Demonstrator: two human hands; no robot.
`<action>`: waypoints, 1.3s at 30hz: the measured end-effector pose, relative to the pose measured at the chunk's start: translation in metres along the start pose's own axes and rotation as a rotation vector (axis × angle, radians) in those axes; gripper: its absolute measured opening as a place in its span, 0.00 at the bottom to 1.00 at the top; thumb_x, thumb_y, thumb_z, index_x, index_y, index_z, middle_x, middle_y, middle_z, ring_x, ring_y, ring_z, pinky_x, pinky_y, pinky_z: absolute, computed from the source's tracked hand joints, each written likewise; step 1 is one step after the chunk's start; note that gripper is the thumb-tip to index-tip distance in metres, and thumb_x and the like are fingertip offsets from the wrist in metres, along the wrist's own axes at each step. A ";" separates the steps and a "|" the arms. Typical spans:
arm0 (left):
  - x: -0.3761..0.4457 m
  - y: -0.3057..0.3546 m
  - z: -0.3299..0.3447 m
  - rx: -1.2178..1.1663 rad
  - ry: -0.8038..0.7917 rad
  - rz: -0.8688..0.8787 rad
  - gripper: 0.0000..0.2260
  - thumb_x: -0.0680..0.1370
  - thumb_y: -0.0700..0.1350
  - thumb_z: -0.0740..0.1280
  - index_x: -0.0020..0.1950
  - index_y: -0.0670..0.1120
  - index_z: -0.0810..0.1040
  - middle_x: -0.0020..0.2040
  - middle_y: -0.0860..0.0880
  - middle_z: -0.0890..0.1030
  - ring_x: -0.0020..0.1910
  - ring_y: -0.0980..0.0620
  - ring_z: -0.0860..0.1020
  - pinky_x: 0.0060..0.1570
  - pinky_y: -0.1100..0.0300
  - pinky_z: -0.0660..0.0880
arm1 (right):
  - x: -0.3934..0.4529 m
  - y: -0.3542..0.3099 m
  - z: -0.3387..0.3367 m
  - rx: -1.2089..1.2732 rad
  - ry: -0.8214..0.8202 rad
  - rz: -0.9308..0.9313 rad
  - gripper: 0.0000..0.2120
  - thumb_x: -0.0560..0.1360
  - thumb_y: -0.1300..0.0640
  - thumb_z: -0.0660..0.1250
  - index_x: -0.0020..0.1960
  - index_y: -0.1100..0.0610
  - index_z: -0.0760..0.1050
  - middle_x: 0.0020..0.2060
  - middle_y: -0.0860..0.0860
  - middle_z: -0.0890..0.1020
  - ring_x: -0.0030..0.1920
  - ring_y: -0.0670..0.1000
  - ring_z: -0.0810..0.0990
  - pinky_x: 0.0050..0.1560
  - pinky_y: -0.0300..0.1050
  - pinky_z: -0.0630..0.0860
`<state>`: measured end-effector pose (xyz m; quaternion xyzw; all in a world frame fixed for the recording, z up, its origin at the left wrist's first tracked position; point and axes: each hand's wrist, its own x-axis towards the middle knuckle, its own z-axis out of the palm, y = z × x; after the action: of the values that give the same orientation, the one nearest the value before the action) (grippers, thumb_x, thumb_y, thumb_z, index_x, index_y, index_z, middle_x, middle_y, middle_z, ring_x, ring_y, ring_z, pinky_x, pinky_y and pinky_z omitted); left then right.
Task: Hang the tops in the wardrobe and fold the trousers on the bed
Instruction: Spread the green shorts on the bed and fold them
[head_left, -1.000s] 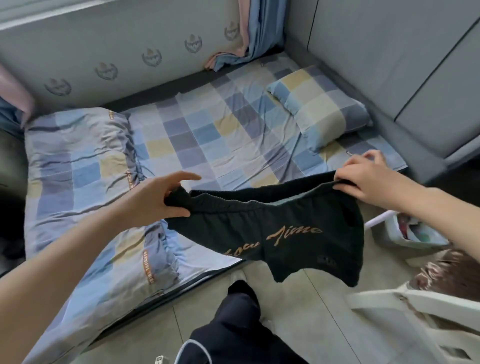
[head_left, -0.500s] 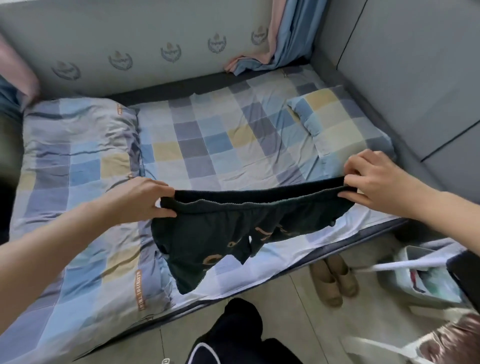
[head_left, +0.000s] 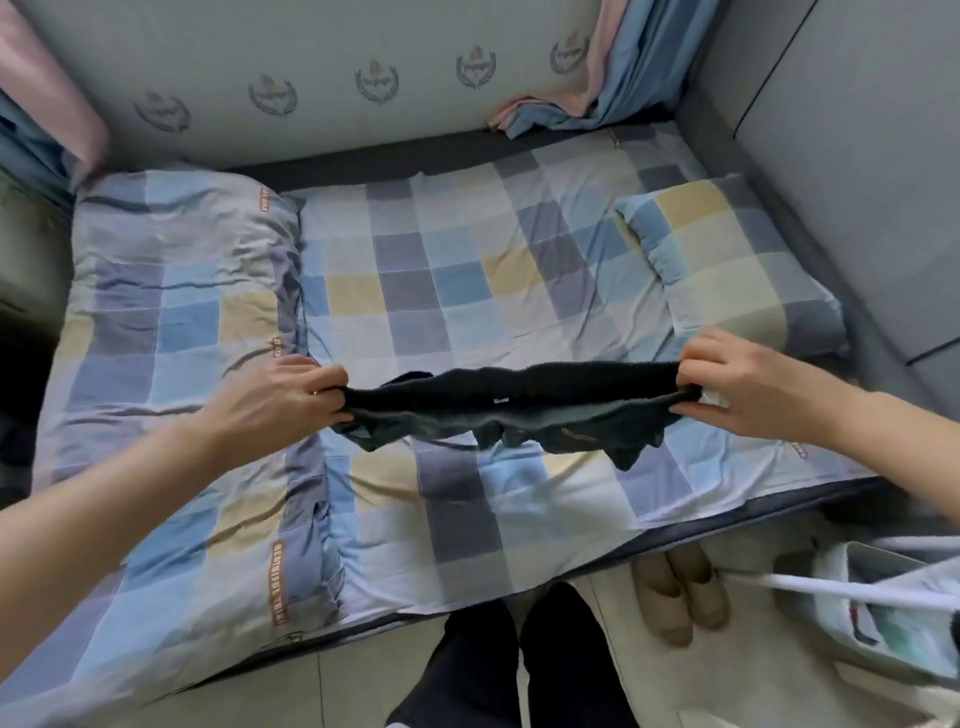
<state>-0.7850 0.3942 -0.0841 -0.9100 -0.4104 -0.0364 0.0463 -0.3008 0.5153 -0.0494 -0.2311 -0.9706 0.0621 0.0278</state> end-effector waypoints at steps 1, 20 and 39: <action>-0.005 0.005 -0.001 -0.044 -0.064 0.012 0.14 0.81 0.47 0.59 0.41 0.45 0.80 0.44 0.47 0.79 0.38 0.47 0.79 0.41 0.54 0.79 | -0.004 0.001 0.003 0.028 -0.029 -0.011 0.09 0.69 0.58 0.75 0.38 0.61 0.76 0.40 0.53 0.75 0.39 0.52 0.74 0.40 0.45 0.75; 0.032 0.081 0.033 -1.368 -0.185 -1.315 0.24 0.77 0.30 0.64 0.66 0.54 0.72 0.43 0.47 0.84 0.41 0.49 0.80 0.41 0.58 0.76 | -0.003 0.093 0.032 1.499 -0.254 0.779 0.21 0.66 0.53 0.73 0.59 0.47 0.76 0.39 0.52 0.82 0.41 0.50 0.85 0.37 0.40 0.80; 0.053 -0.043 0.498 -1.015 -0.225 -1.514 0.11 0.77 0.44 0.70 0.39 0.39 0.76 0.36 0.45 0.76 0.38 0.50 0.72 0.38 0.57 0.70 | 0.169 0.227 0.487 1.196 -0.241 0.956 0.09 0.76 0.65 0.66 0.52 0.53 0.78 0.46 0.51 0.84 0.45 0.49 0.83 0.46 0.40 0.81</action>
<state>-0.7682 0.5187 -0.5708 -0.3076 -0.8337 -0.1441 -0.4354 -0.3905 0.7401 -0.5579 -0.5621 -0.5630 0.6057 0.0124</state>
